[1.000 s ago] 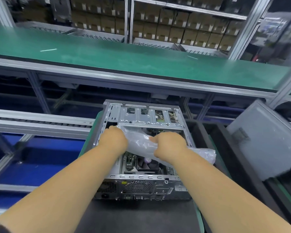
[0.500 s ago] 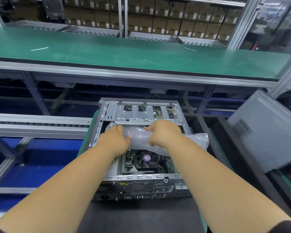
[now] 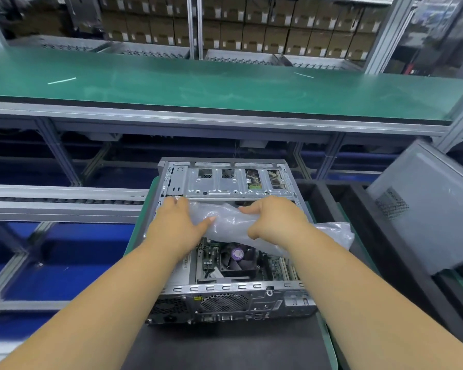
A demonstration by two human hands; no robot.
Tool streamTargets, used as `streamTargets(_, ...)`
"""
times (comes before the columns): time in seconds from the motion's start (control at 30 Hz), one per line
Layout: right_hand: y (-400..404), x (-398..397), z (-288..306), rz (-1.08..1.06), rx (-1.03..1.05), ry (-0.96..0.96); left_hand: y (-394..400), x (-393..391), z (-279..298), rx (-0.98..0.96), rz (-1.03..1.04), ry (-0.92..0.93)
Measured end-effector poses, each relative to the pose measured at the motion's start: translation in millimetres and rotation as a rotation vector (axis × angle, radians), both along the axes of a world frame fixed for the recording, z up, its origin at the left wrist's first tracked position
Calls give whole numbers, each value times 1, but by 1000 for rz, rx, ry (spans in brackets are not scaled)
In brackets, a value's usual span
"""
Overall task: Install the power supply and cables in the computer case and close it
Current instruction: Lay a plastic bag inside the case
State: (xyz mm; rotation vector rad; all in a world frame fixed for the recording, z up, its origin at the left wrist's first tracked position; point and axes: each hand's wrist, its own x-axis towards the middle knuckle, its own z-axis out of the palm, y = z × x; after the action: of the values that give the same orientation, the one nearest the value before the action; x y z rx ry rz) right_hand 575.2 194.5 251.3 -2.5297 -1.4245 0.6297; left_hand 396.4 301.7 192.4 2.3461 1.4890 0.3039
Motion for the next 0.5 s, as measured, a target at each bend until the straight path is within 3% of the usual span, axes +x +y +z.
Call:
streamTargets(0.17, -5, -1, 3, -54, 22, 61, -4, -7, 2, 174, 28, -37)
streamTargets(0.27, 4, -2, 2, -131, 79, 105, -7, 2, 6, 294, -263, -125)
streamTargets(0.37, 9, -1, -3, -205, 134, 188, -12, 19, 6, 192, -557, -134)
streamTargets(0.5, 6, -4, -16, -240, 151, 246, -10, 46, -4, 125, -647, 40)
